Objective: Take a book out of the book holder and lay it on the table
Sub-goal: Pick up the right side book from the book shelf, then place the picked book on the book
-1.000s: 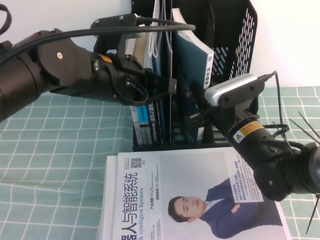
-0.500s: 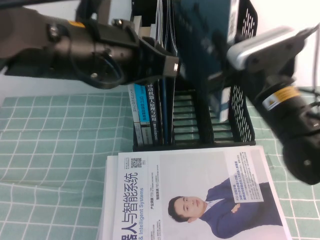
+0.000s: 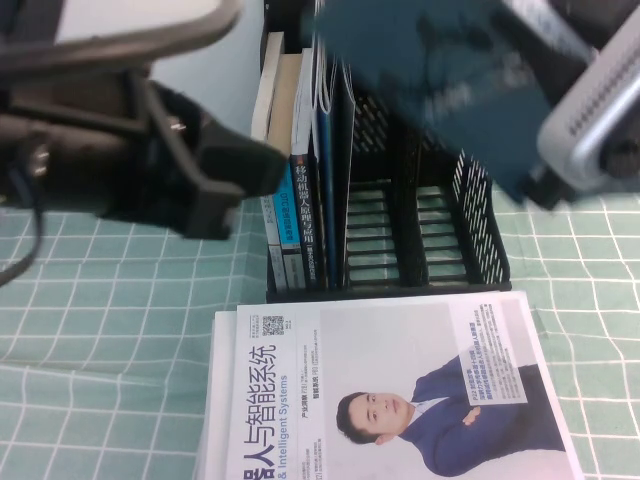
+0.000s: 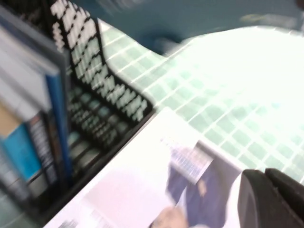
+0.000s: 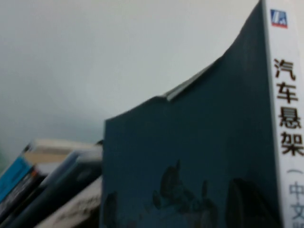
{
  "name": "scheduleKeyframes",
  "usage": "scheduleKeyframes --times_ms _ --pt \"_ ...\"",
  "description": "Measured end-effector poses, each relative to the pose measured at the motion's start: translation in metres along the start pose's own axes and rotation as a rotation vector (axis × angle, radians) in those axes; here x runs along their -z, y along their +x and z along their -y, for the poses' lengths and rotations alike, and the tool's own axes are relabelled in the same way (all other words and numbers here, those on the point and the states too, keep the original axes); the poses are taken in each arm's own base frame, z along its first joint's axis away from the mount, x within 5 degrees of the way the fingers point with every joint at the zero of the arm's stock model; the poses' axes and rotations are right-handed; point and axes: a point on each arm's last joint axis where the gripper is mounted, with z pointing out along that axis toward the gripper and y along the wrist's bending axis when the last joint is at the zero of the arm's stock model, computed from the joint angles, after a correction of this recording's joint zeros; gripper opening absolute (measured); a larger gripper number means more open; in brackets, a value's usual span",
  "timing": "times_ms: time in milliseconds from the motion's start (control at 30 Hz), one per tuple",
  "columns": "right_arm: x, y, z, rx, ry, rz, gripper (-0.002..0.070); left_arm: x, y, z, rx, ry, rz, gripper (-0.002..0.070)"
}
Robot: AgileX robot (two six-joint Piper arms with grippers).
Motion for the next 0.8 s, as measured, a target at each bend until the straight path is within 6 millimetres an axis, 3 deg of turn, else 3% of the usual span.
scheduleKeyframes --times_ms 167,367,600,800 --pt "0.014 0.015 -0.015 -0.043 -0.139 -0.158 0.0131 0.016 0.001 0.003 -0.013 -0.059 0.033 -0.0002" --pt "0.02 0.041 -0.06 0.041 -0.314 -0.227 0.0131 0.02 -0.004 0.003 -0.011 -0.073 0.091 -0.0002" --pt "0.014 0.025 -0.11 0.199 -0.511 -0.101 0.0131 0.02 -0.006 0.003 -0.009 -0.075 0.106 -0.0002" --pt "0.011 0.026 -0.16 0.29 -0.697 -0.09 0.0131 0.019 -0.003 0.003 -0.003 -0.065 0.083 -0.0002"
